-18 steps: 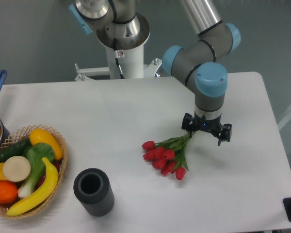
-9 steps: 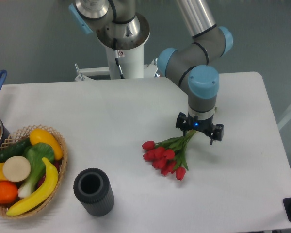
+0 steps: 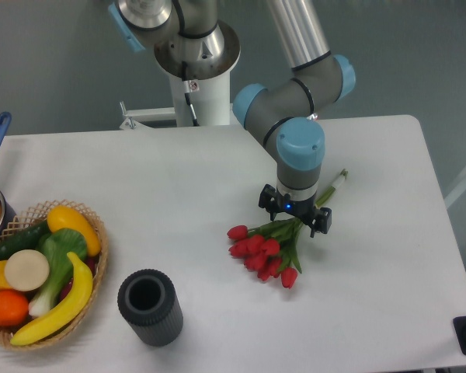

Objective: Pick up the flowers from the table
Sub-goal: 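Close the gripper around the tulip stems, then lift the gripped red tulips up off the table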

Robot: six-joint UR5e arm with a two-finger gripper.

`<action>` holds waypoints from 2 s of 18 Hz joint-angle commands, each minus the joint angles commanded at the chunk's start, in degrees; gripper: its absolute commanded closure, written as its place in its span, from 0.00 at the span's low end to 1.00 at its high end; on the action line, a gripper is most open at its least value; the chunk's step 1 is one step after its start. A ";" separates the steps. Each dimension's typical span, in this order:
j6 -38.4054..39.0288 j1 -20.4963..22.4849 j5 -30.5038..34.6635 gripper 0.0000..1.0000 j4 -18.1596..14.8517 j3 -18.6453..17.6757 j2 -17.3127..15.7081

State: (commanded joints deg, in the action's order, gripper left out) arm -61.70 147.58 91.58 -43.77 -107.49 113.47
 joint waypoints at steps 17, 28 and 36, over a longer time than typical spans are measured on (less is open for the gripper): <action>5.28 -0.98 0.88 1.00 0.09 2.55 2.11; 5.71 4.30 3.60 1.00 -0.35 8.08 -2.38; 5.01 5.18 1.58 1.00 -6.93 13.70 -2.64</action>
State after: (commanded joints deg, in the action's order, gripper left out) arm -56.69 152.75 93.16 -50.70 -93.79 110.83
